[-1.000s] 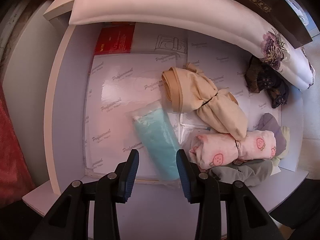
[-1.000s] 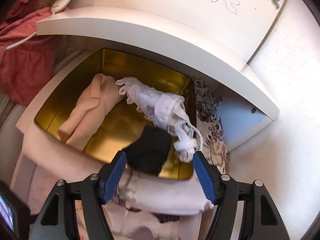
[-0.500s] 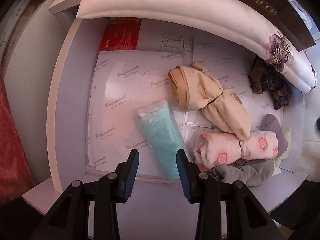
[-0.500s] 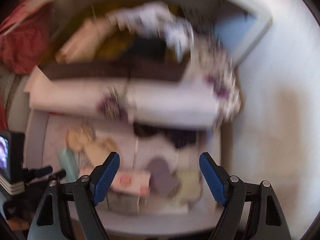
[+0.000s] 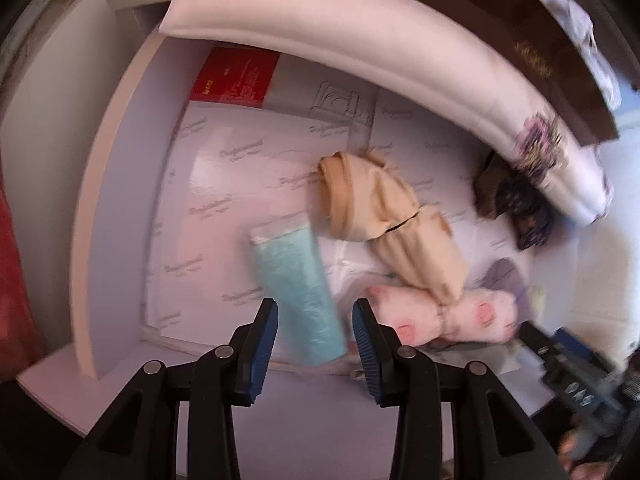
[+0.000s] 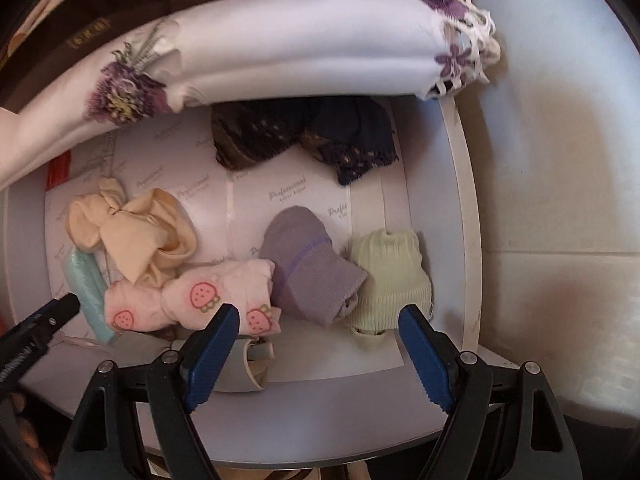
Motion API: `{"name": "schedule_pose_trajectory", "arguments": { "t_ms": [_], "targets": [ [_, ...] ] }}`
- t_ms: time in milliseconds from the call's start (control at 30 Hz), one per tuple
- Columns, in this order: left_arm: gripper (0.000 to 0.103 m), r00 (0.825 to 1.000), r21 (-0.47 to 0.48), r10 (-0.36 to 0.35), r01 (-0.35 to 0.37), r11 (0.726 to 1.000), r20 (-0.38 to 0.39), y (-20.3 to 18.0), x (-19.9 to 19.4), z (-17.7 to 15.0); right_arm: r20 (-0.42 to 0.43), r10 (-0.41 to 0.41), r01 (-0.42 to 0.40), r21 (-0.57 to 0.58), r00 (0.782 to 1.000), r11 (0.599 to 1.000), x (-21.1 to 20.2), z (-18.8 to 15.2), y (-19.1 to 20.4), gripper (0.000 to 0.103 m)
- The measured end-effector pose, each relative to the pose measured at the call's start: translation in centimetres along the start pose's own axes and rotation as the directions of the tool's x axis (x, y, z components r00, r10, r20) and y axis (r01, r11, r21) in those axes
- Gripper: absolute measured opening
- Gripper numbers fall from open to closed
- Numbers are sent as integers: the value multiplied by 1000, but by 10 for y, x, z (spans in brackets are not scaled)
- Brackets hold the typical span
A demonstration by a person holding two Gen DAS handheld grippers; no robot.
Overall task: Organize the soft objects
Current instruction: 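Withdraw the right tool from the tray back over the drawer, then grasp the tied beige cloth bundle in the drawer with the left tool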
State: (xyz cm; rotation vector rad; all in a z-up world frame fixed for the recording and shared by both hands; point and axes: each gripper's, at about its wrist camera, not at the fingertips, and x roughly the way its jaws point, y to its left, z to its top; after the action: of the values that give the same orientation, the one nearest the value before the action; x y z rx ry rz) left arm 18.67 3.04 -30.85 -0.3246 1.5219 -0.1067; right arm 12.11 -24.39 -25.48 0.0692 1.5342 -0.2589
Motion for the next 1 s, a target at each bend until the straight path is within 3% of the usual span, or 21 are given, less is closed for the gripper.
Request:
{"name": "schedule_pose_trajectory", "arguments": {
  "t_ms": [200,300,567,867,1000],
  "targets": [
    [39,996,-1,-85,85,996,-8,-19,-3,9,20,21,-22,49,1000,999,-4,4,-10,82],
    [39,991,-39,-130,129,991,-13,-25,-2,19,23,40,-42,81,999,996,-4,6,-18,82],
    [39,984,-198,-174,163,966,-40,-34,22,32,30,103,-105,117,994,988,-5,17,-27,82],
    [46,987,-252,-163,155,955,-9,-50,38,42,28,152,-154,162,988,975,-8,24,-29,83],
    [52,991,-264,-127,113,958,-37,-53,49,46,27,164,-166,167,986,972,-8,24,-25,83]
  ]
}}
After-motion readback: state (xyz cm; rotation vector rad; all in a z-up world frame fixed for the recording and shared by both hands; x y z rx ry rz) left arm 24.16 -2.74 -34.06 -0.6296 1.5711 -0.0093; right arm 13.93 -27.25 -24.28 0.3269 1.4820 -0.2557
